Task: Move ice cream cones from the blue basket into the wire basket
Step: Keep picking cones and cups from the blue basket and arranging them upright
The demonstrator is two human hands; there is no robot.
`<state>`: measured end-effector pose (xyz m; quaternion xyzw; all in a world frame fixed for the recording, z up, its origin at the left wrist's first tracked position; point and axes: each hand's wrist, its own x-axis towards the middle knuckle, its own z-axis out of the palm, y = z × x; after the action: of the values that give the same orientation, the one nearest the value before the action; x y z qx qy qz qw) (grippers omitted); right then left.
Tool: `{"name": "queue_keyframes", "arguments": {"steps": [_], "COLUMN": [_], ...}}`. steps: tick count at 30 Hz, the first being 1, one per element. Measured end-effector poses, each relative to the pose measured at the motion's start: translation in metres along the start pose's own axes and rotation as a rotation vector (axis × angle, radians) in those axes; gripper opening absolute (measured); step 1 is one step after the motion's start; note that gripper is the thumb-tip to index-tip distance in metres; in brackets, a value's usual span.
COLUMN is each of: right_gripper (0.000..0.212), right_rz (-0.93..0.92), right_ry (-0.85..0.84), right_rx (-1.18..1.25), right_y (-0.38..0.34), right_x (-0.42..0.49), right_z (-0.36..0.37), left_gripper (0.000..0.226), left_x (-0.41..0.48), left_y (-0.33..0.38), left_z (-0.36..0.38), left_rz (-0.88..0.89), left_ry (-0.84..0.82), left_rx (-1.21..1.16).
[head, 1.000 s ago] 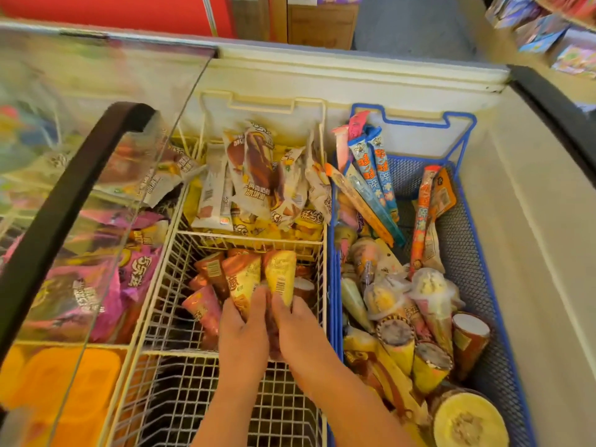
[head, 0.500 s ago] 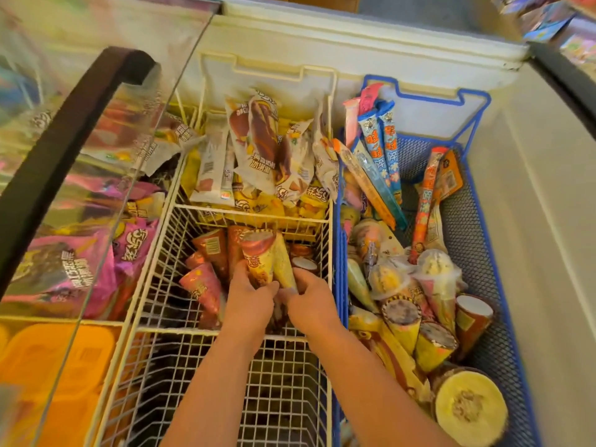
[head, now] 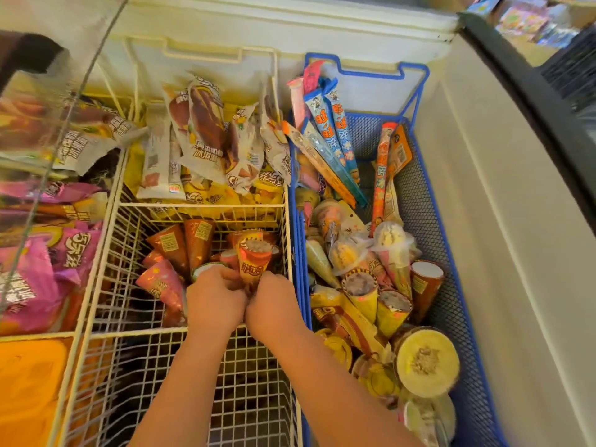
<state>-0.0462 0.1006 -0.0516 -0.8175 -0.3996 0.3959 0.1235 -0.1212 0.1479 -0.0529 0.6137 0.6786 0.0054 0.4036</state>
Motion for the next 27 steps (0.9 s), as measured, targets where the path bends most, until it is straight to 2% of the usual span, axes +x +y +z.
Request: {"name": "queue_keyframes", "arguments": {"steps": [2, 7, 9, 11, 13, 15, 17, 19, 22, 25, 27], "right_gripper": [0.02, 0.023, 0.026, 0.026, 0.023, 0.022, 0.031, 0.052, 0.077, 0.08, 0.078], "right_rz": [0.021, -0.066, -0.059, -0.061, -0.056, -0.028, 0.049, 0.158, 0.255, 0.265, 0.262], "right_ry": [0.046, 0.189, 0.274, 0.373, 0.499, 0.612, 0.67, 0.626, 0.434, 0.302, 0.284], "right_rx": [0.106, 0.22, 0.292, 0.332, 0.363, 0.29, 0.151, 0.059, 0.142, 0.182, 0.182], "right_y": [0.002, 0.014, 0.026, 0.04, 0.058, 0.076, 0.096, 0.115, 0.137, 0.153, 0.161], "right_x": [-0.014, -0.035, -0.044, -0.053, -0.061, -0.066, -0.07, -0.074, -0.077, -0.073, -0.069], "right_z": [-0.002, -0.015, -0.024, -0.033, -0.046, -0.06, -0.07, -0.078, -0.083, -0.082, -0.081], "left_gripper": [0.01, 0.026, 0.025, 0.022, 0.024, 0.02, 0.018, 0.022, 0.042, 0.055, 0.057], "left_x": [-0.002, -0.009, -0.016, -0.026, -0.043, -0.062, -0.079, -0.09, -0.095, -0.09, -0.087], "left_y": [0.0, 0.012, 0.019, 0.027, 0.042, 0.06, 0.077, 0.088, 0.096, 0.094, 0.09], "left_z": [0.002, 0.002, 0.001, 0.0, 0.002, 0.008, 0.024, 0.046, 0.079, 0.1, 0.11], "left_rz": [0.04, 0.044, 0.062, 0.116, 0.215, 0.346, 0.446, 0.483, 0.475, 0.431, 0.414], "left_ry": [-0.027, -0.098, -0.095, -0.039, 0.067, 0.122, 0.083, 0.018, -0.097, -0.169, -0.161], "left_rx": [0.148, 0.41, 0.467, 0.438, 0.288, 0.133, 0.079, 0.061, 0.111, 0.173, 0.224]}}
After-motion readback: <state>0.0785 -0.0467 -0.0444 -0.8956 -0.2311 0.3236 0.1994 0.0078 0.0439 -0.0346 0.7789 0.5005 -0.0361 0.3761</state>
